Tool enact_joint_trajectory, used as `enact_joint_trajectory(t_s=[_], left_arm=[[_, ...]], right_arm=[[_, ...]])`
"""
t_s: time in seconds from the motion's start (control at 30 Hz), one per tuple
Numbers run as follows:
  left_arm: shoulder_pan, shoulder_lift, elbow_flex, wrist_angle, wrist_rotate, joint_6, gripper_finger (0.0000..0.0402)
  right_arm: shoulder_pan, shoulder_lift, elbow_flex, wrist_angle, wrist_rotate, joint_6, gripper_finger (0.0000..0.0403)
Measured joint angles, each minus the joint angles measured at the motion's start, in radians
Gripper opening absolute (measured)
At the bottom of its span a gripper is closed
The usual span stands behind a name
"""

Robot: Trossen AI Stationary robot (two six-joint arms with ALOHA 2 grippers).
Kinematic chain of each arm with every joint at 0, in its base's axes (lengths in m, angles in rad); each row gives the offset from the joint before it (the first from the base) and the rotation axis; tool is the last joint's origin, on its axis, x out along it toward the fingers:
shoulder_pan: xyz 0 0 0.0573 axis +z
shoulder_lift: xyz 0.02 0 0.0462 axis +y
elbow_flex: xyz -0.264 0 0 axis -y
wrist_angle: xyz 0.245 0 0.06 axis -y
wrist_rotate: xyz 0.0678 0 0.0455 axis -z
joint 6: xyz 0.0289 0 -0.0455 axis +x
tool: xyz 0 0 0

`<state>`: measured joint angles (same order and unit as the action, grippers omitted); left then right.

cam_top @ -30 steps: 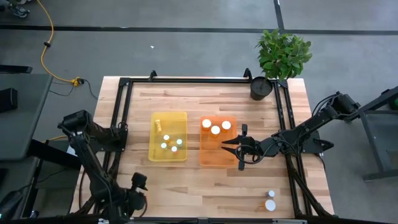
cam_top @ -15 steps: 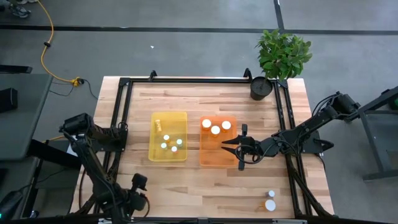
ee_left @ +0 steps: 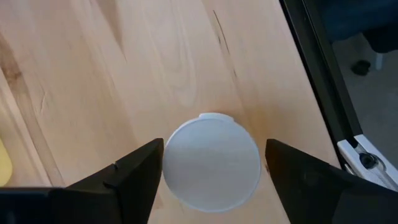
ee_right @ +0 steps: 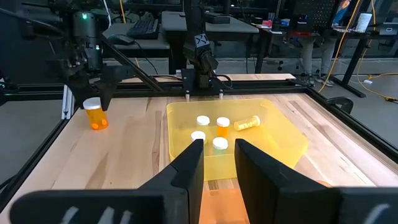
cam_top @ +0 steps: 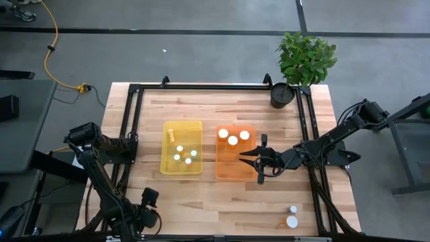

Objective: Pick and place medicine bottles into bin by pill shape (circle, oval)
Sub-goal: Put the orange capsule bottle into the orange bin

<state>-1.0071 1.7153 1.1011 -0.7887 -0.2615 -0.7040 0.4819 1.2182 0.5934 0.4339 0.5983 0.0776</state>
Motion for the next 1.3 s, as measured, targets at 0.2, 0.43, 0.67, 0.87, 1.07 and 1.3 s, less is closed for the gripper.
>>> enact_joint_trajectory(t_s=[0.2, 0.43, 0.67, 0.87, 1.07, 1.3], left_arm=[[0.001, 0.000, 0.000, -0.001, 0.000, 0.000, 0.0240], [0.001, 0.000, 0.000, 0.000, -0.002, 0.000, 0.0200], [0.001, -0.012, 0.000, 0.002, -0.009, 0.000, 0.0194], [0.057, -0.096, 0.018, 0.000, -0.120, 0.097, 0.0197], [0.209, -0.196, 0.033, 0.003, -0.259, 0.324, 0.0197], [0.497, -0.203, 0.035, 0.138, -0.245, 0.630, 0.0197]], right_arm=[[0.000, 0.000, 0.000, 0.000, 0.000, 0.000, 0.0085], [0.000, 0.000, 0.000, 0.000, 0.000, 0.000, 0.0085], [0.000, 0.000, 0.000, 0.000, 0.000, 0.000, 0.0085], [0.000, 0.000, 0.000, 0.000, 0.000, 0.000, 0.0085], [0.000, 0.000, 0.000, 0.000, 0.000, 0.000, 0.0085], [0.000, 0.000, 0.000, 0.006, 0.000, 0.000, 0.0085]])
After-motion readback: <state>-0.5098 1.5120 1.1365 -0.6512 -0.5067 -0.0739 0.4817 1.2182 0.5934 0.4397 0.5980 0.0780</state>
